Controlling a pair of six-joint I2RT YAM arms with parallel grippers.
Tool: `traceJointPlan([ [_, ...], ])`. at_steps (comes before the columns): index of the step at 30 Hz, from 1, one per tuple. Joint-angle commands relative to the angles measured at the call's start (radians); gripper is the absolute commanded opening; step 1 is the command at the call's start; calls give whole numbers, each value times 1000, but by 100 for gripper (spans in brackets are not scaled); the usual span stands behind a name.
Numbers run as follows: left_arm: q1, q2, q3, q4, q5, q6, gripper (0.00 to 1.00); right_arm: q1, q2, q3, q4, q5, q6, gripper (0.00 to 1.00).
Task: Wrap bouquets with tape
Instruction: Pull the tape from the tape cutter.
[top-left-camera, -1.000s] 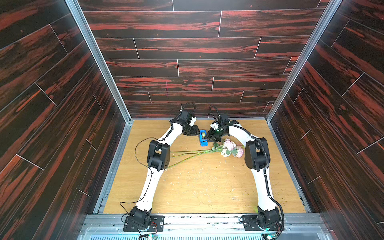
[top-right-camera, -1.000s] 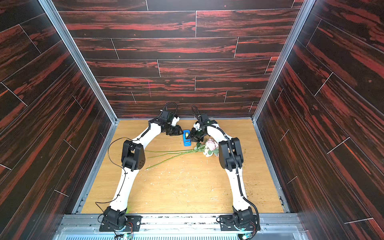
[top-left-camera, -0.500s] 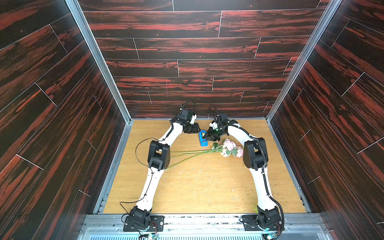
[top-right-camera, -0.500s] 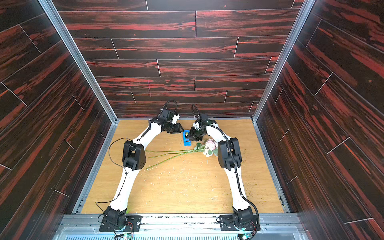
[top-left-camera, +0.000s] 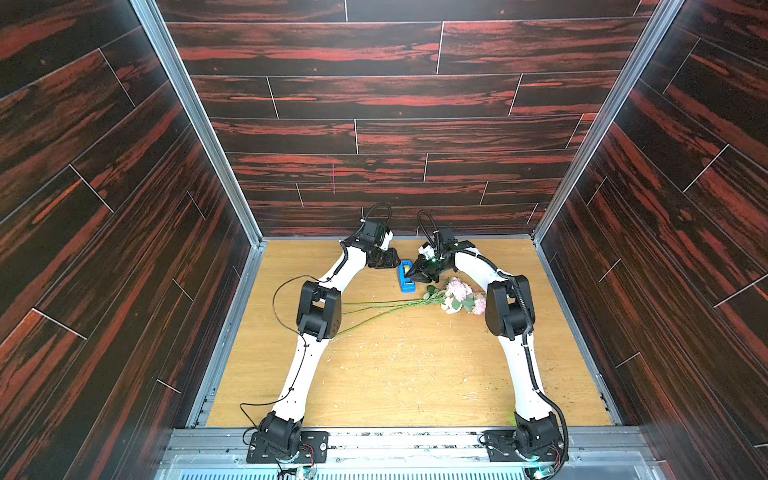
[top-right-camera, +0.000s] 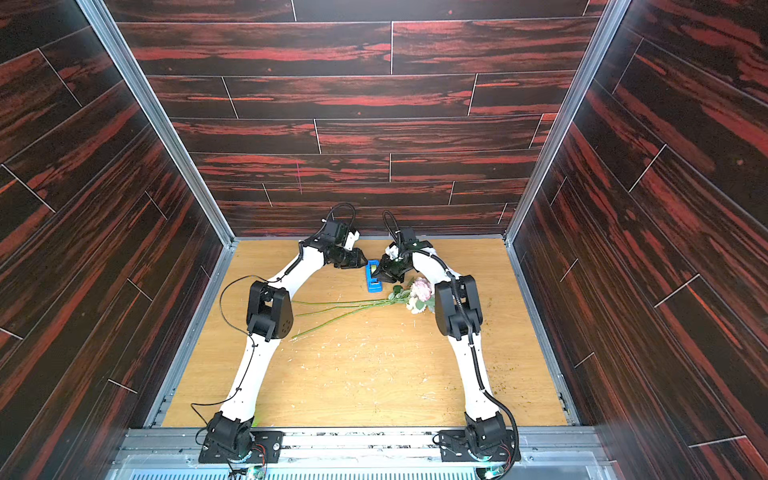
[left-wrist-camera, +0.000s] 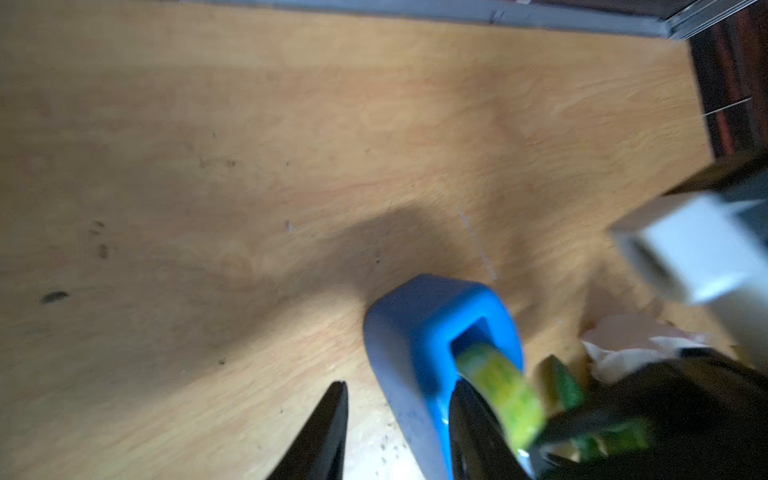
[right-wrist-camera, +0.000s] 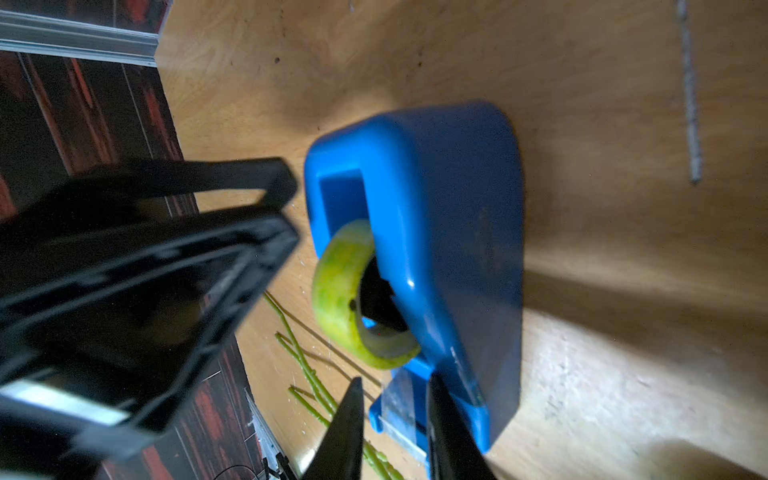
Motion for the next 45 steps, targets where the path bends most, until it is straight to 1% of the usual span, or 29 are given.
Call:
traceJointPlan([
  [1, -1, 34, 18, -30, -28, -2, 43, 3, 65, 19, -10, -19, 10, 27],
  [4, -1, 43, 20, -31, -34, -3, 42, 3, 71, 20, -10, -25, 12, 25],
  [7, -3, 48, 23, -35, -43, -3, 41, 3, 74, 19, -10, -27, 15, 25],
  [12, -10, 46, 23, -60, -71, 32, 41, 3, 79, 18, -4, -49, 21, 24],
  [18, -18, 53, 20, -76, -91, 51, 40, 1, 66, 6, 18, -82, 37, 10],
  [21, -18, 56, 18, -83, -107, 60, 40, 1, 46, -20, 51, -116, 50, 1],
  [22, -18, 57, 18, -88, -109, 62, 40, 2, 36, -30, 62, -122, 56, 0],
  [26, -18, 61, 18, -101, -117, 65, 40, 0, -14, -86, 128, -149, 73, 0],
  [31, -18, 69, 18, -111, -133, 67, 40, -8, -62, -161, 254, -223, 142, 0],
  [37, -20, 72, 13, -114, -145, 73, 40, -7, -98, -193, 288, -231, 151, 0],
  [45, -20, 75, 2, -117, -159, 81, 40, -9, -136, -229, 378, -256, 208, 0],
])
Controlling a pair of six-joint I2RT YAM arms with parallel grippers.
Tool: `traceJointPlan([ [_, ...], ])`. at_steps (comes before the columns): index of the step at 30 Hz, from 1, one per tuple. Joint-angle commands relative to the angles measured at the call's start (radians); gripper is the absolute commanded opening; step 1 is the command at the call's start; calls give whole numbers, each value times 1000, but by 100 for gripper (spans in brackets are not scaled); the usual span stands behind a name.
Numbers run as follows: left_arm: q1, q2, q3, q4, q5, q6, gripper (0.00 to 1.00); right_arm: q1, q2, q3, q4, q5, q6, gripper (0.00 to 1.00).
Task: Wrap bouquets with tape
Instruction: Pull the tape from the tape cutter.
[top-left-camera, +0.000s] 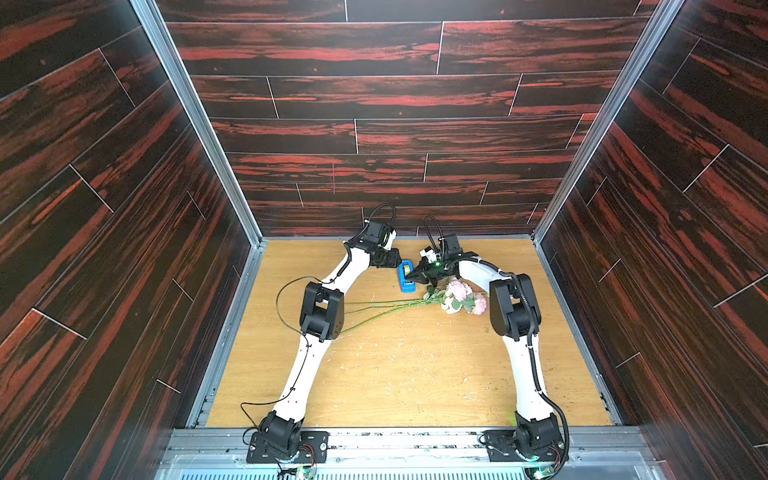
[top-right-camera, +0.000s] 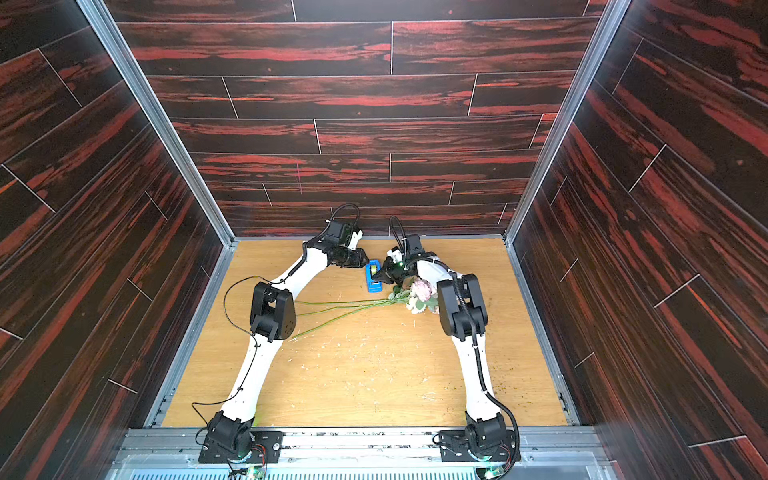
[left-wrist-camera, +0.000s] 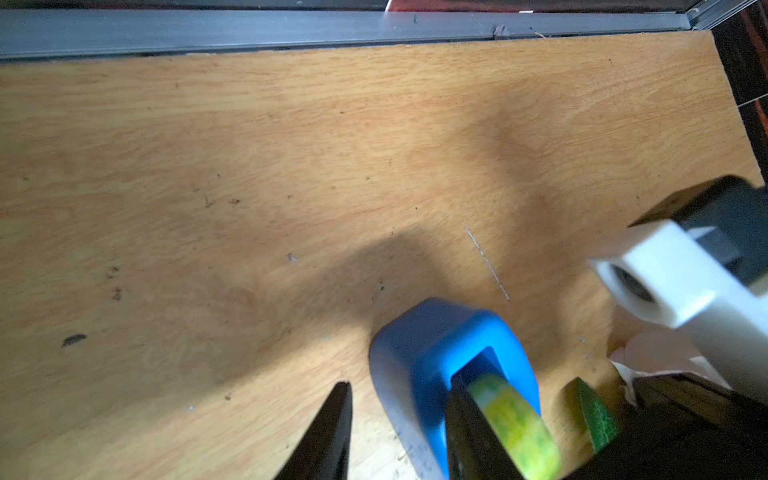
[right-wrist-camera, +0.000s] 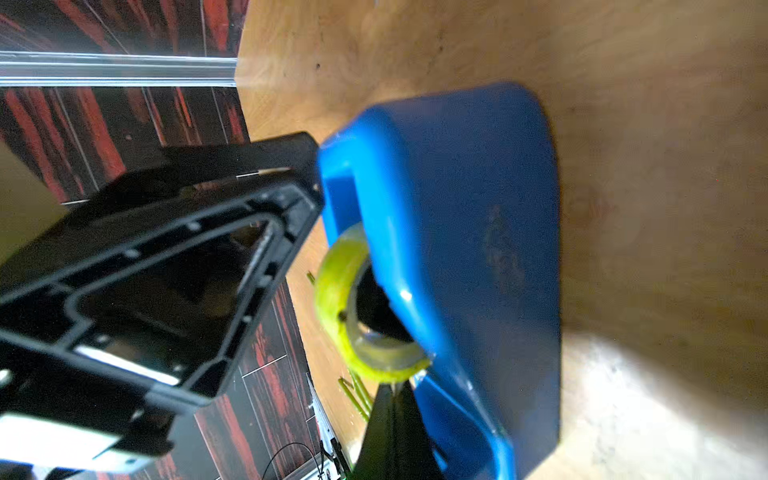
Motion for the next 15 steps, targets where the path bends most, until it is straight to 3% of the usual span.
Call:
traceJointPlan([
  [1, 0, 61, -30, -133, -70, 24, 40, 18, -88, -3, 49, -73, 35, 0],
  [15, 0, 61, -33, -139, -80, 41, 40, 21, -160, -104, 108, -65, 43, 0],
])
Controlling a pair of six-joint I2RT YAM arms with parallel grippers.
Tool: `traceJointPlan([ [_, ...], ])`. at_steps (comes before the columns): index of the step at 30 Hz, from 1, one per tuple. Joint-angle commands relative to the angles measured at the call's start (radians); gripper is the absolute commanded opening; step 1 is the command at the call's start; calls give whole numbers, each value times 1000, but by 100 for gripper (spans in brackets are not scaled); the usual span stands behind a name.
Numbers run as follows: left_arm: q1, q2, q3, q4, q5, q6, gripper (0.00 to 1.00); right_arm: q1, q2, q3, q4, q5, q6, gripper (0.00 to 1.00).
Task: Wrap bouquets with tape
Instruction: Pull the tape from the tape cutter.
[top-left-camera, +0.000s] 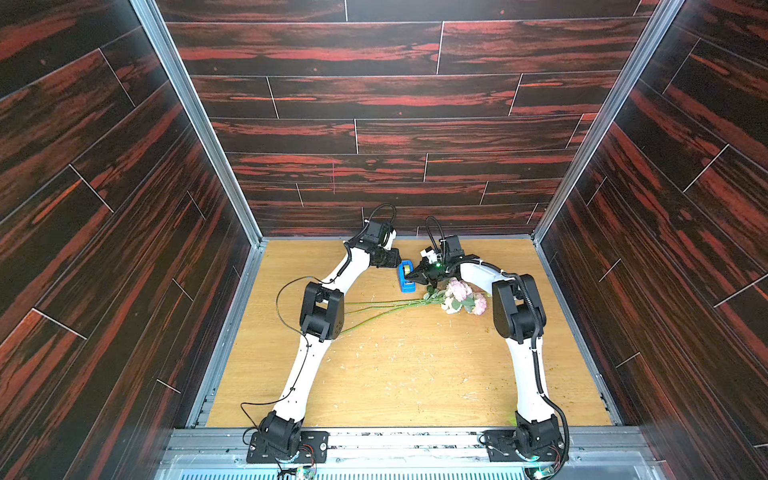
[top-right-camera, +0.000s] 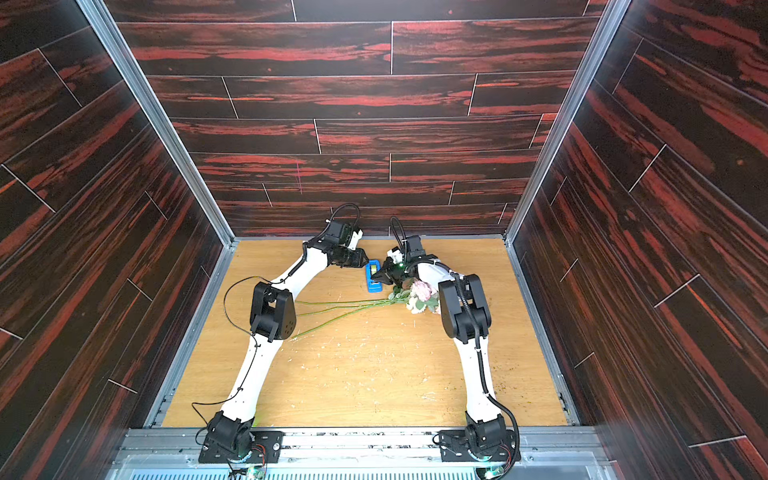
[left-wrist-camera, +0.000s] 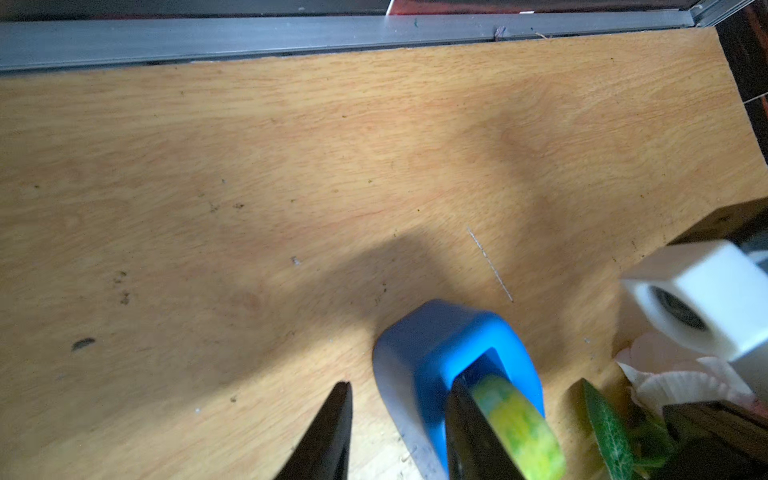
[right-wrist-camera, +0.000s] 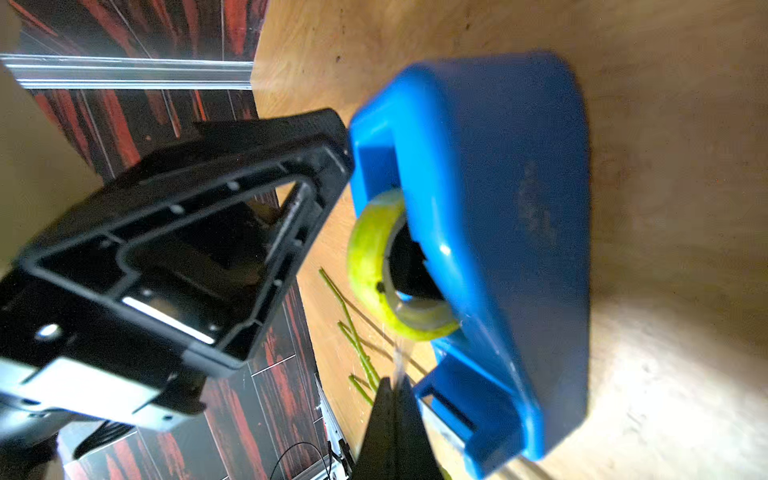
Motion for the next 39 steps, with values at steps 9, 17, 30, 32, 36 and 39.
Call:
traceJointPlan([
  [9, 0, 65, -34, -146, -74, 37, 40, 15, -132, -50, 71, -82, 25, 0],
  [17, 0, 63, -34, -146, -79, 48, 40, 19, -156, -80, 45, -68, 11, 0],
  [30, 0, 19, -92, -127, -100, 120, 41, 48, -295, -279, 132, -60, 25, 0],
  [32, 0, 3, -118, -116, -97, 143, 42, 55, -310, -304, 131, -45, 19, 0],
  [36, 0, -23, -158, -78, -96, 161, 42, 63, -338, -367, 170, -43, 37, 0],
  [39, 0, -24, -158, -79, -94, 170, 42, 73, -373, -422, 212, -38, 52, 0],
])
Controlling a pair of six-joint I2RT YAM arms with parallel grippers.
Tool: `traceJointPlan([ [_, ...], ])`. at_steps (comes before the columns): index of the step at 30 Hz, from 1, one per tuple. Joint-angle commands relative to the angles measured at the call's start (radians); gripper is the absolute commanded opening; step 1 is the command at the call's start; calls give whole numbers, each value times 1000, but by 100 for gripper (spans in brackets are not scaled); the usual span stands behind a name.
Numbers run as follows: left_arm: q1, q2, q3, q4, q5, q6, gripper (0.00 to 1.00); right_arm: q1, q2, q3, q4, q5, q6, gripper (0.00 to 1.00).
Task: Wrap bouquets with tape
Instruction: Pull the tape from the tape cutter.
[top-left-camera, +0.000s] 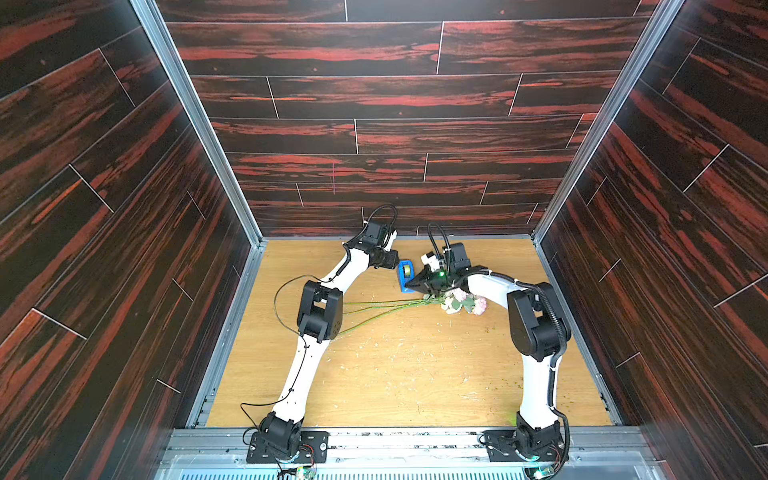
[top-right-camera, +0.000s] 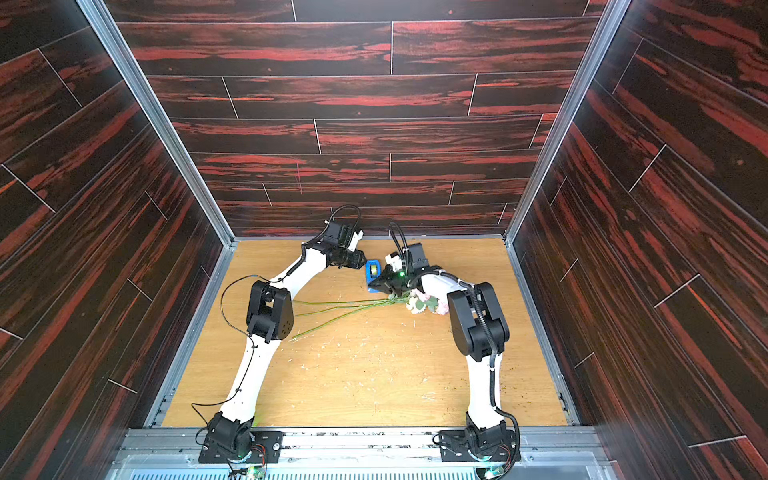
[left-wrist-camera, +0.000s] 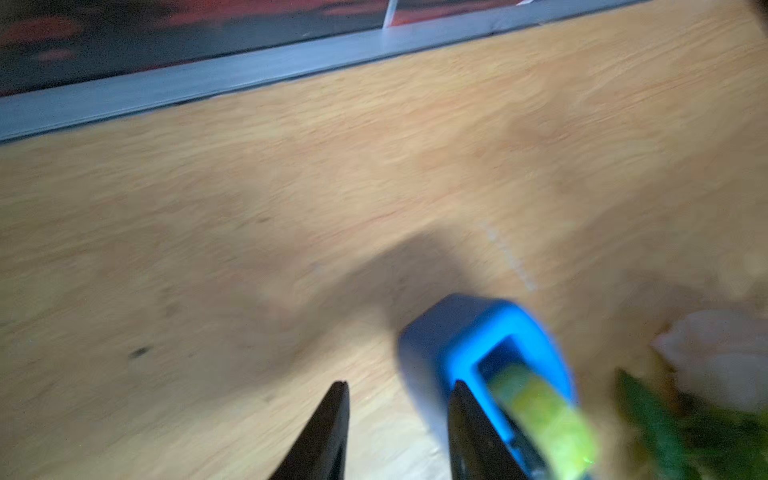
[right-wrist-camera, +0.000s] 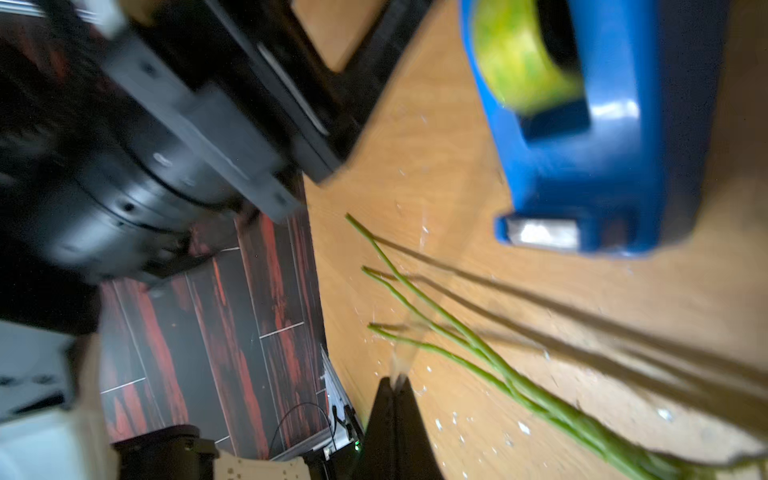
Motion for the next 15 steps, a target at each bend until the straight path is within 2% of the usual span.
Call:
traceJointPlan([
  [1, 2, 25, -49, -119, -36, 47, 42, 28, -99, -45, 41, -34, 21, 0],
  [5, 2, 18, -49, -130, -20, 81, 43, 33, -127, -80, 58, -28, 28, 0],
  [10, 5, -57, -75, -158, -42, 184, 50, 31, -143, -97, 44, -20, 12, 0],
  [12, 6, -113, -121, -154, -29, 241, 52, 31, -152, -103, 48, -19, 12, 0],
  [15, 7, -234, -276, -79, 24, 353, 55, 31, -166, -109, 45, -16, 8, 0],
])
